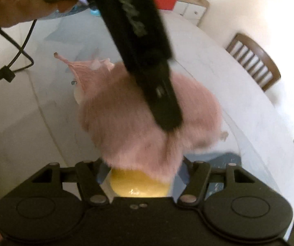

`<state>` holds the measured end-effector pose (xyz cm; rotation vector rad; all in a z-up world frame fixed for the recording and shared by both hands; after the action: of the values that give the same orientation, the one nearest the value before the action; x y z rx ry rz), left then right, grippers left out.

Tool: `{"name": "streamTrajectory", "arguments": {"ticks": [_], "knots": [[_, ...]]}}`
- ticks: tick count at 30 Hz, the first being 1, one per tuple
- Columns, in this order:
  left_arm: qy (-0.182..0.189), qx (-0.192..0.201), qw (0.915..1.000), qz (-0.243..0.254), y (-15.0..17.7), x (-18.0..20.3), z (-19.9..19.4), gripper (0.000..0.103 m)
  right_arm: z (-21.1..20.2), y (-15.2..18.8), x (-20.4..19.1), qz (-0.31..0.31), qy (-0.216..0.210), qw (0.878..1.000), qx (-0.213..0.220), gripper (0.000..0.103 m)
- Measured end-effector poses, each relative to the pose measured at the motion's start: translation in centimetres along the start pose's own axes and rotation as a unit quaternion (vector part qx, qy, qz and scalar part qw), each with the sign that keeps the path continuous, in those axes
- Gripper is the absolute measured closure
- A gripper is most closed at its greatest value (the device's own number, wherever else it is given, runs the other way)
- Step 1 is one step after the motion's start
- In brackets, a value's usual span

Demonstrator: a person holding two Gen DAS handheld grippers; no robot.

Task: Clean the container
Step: 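Wipe the towel along the bottle body with the left tool while the right tool holds it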

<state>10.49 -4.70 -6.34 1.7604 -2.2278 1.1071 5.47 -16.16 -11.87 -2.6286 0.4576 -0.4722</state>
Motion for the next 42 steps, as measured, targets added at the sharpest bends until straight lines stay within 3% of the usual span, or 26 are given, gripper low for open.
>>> {"name": "streamTrajectory", "arguments": {"ticks": [5, 9, 13, 16, 19, 22, 25, 29, 33, 42], "knots": [[-0.006, 0.011, 0.9996, -0.025, 0.3, -1.8, -0.8, 0.079, 0.4, 1.5, 1.7, 0.129, -0.026, 0.991, -0.015, 0.037], [-0.009, 0.016, 0.9986, -0.050, 0.8, -3.0, -1.3, 0.079, 0.7, 2.4, 2.3, 0.188, -0.044, 0.981, -0.012, 0.037], [-0.038, 0.015, 0.9971, -0.064, 1.4, -4.2, -2.3, 0.079, 0.8, 2.3, 2.9, 0.224, -0.055, 0.973, 0.009, 0.039], [-0.050, 0.018, 0.9961, -0.071, 1.5, -4.9, -3.4, 0.079, 0.8, 2.5, 2.8, 0.209, -0.047, 0.977, 0.017, 0.039], [-0.040, 0.030, 0.9961, -0.074, 1.1, -4.8, -4.8, 0.079, 0.5, 2.4, 1.5, 0.149, -0.020, 0.989, 0.020, 0.040], [-0.016, 0.033, 0.9978, -0.055, 0.3, -3.4, -5.4, 0.079, 0.2, 2.2, -0.4, 0.047, 0.019, 0.998, 0.022, 0.040], [0.016, 0.018, 0.9993, -0.027, -0.3, -1.0, -4.5, 0.079, 0.0, 2.1, -1.2, -0.002, 0.029, 0.999, 0.024, 0.040], [0.034, -0.018, 0.9991, 0.017, -0.1, 2.4, -1.4, 0.079, 0.0, 1.9, -1.0, -0.009, 0.023, 0.999, 0.026, 0.040], [0.012, -0.036, 0.9986, 0.036, 0.4, 3.2, 1.0, 0.079, 0.1, 2.0, -0.4, -0.001, 0.012, 0.999, 0.030, 0.040], [-0.039, -0.004, 0.9979, -0.051, -0.2, -3.9, -1.7, 0.079, 0.4, 2.0, 0.4, -0.004, -0.002, 0.999, 0.039, 0.040]]}}
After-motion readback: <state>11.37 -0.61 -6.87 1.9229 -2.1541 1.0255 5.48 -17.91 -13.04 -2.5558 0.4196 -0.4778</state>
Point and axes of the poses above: each gripper's, at about its wrist camera, not at the fingertips, and z roughly the way its jaws point, x to its right, y to its underside, the point moved 4 cm from there along z, roughly the way its jaws point, and after that the axes turned 4 degrees about -z, right-handed, at the moved point
